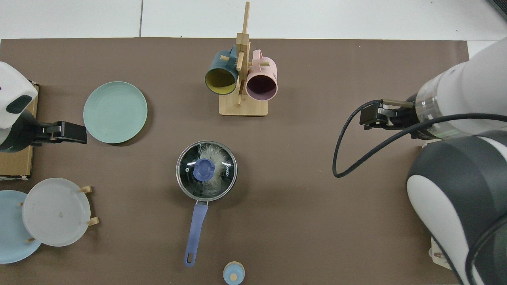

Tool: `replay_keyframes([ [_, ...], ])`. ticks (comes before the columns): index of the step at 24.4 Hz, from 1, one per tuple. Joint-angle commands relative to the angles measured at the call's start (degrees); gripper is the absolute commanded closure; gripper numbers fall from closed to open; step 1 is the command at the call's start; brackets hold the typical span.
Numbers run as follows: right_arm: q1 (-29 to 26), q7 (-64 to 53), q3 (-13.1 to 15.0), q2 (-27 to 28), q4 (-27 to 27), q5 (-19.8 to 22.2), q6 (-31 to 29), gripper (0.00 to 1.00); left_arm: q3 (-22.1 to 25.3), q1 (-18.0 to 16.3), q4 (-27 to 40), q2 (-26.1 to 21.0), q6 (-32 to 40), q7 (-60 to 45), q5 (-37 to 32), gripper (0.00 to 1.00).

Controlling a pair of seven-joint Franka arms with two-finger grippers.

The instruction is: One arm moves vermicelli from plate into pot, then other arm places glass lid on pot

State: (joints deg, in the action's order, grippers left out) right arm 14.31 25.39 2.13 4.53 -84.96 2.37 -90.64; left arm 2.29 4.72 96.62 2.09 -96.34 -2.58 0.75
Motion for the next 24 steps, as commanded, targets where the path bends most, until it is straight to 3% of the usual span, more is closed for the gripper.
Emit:
replay_keyframes([
  [1,-7.28,-5.70,-5.99,-1.46,-1.35,-2.37,0.73,0.01,-0.53,-0.85,-0.38,0.20,0.90,-0.41,0.39,0.00],
  [8,-9.56,-5.09,-8.97,-1.72,-1.53,-1.58,1.95,0.01,-0.53,-0.85,-0.38,0.20,0.90,-0.41,0.39,0.00],
  [10,-11.66,-5.00,-11.69,-1.90,-1.96,-1.49,2.22,0.01,-0.53,-0.85,-0.38,0.20,0.90,-0.49,0.39,0.00],
  [13,-17.37,-4.82,-18.89,-2.42,-2.32,-1.05,2.14,0.01,-0.53,-0.85,-0.38,0.20,0.90,-0.41,0.39,0.00],
  [15,-19.23,-4.04,-21.89,-2.60,-2.66,-0.09,2.14,0.01,-0.53,-0.85,-0.38,0.20,0.90,-0.50,0.39,0.00],
  [24,-20.20,-3.50,-23.22,-2.95,-3.37,0.01,1.87,0.01,-0.53,-0.85,-0.38,0.20,0.90,-0.50,0.39,0.00],
])
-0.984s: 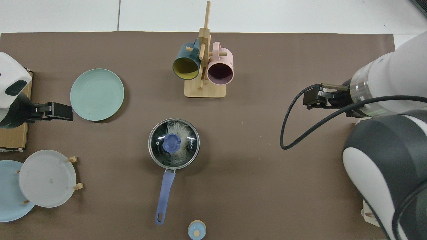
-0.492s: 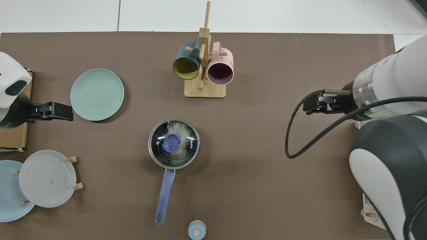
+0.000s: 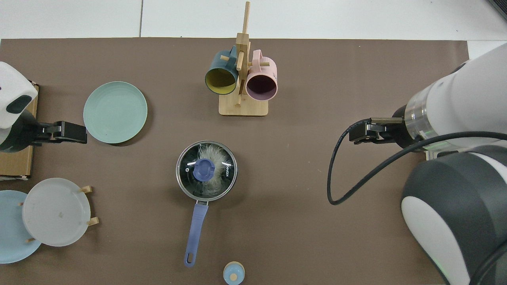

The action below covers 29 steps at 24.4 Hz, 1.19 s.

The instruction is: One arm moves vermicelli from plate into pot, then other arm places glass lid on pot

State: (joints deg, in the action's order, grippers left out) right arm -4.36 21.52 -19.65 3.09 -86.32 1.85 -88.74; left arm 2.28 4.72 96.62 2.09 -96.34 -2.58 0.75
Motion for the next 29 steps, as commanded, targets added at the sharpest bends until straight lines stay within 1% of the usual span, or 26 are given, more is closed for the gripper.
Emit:
replay_keyframes([
  [1,-1.36,0.28,-1.45,-1.51,-1.92,0.52,-0.03,0.01,-0.53,-0.85,-0.38,0.20,0.89,-0.49,0.39,0.00],
  [7,-1.27,0.45,-0.92,-1.42,-2.10,0.18,0.06,0.01,-0.53,-0.85,-0.38,0.20,0.89,-0.41,0.39,0.00],
  [10,-1.18,1.41,-0.75,-2.47,-4.37,0.09,-0.29,0.01,-0.53,-0.85,-0.38,0.20,0.89,-0.49,0.39,0.00],
  [13,-1.27,5.71,-0.13,-3.27,-5.97,0.09,-0.82,0.01,-0.53,-0.85,-0.38,0.20,0.89,-0.49,0.39,0.00],
  [17,-1.18,3.98,1.97,-4.14,-7.72,0.09,-0.73,0.01,-0.53,-0.85,-0.38,0.20,0.89,-0.41,0.39,0.00],
  [20,-0.83,0.81,3.12,-4.23,-7.90,0.09,-0.65,0.01,-0.53,-0.85,-0.38,0.20,0.89,-0.41,0.39,0.00],
  [24,2.77,0.01,7.51,-4.23,-7.90,0.09,-0.65,0.01,-0.53,-0.85,-0.38,0.20,0.89,-0.49,0.39,0.00],
  [25,3.38,-0.07,8.21,-4.23,-7.90,-0.09,-0.65,0.01,-0.53,-0.85,-0.38,0.20,0.89,-0.49,0.39,0.00],
  [29,4.18,-0.16,8.83,-4.15,-7.90,-0.18,-0.65,0.01,-0.53,-0.85,-0.38,0.20,0.89,-0.41,0.39,0.00],
])
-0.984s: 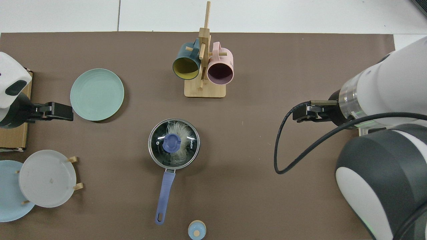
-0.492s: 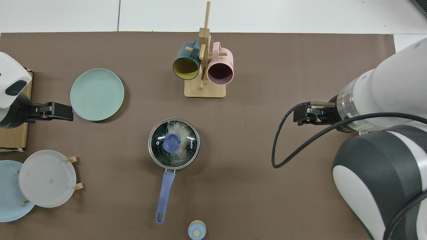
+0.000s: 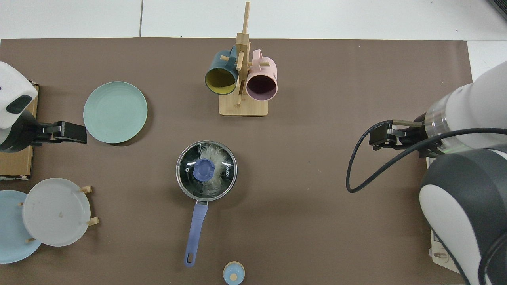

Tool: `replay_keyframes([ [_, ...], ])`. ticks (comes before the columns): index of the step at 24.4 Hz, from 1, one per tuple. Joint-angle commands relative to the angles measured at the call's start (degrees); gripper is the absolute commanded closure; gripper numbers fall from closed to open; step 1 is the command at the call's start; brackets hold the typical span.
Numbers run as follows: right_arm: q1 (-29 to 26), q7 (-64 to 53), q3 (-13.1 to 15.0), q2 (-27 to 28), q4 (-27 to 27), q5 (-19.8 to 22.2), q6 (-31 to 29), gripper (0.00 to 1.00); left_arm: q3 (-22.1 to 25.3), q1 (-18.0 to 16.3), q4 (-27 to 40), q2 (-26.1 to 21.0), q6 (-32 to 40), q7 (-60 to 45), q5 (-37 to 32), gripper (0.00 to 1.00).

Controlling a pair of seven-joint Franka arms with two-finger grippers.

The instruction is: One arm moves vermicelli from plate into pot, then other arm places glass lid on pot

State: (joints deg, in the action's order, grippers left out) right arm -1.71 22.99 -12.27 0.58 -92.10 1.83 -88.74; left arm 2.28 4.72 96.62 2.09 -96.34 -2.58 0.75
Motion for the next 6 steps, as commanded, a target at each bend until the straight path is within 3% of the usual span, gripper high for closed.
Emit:
replay_keyframes([
  [1,2.31,-1.72,2.07,-1.64,-2.12,-0.16,-0.65,0.01,-0.53,-0.85,-0.38,0.20,0.89,-0.40,0.39,0.00],
  [3,4.34,-1.72,4.52,-1.64,-2.12,-0.33,-0.65,0.01,-0.53,-0.85,-0.38,0.20,0.89,-0.40,0.39,0.00],
  [6,3.82,-1.90,4.62,-1.64,-2.12,-0.42,-0.73,0.01,-0.53,-0.85,-0.38,0.20,0.89,-0.40,0.39,0.00],
])
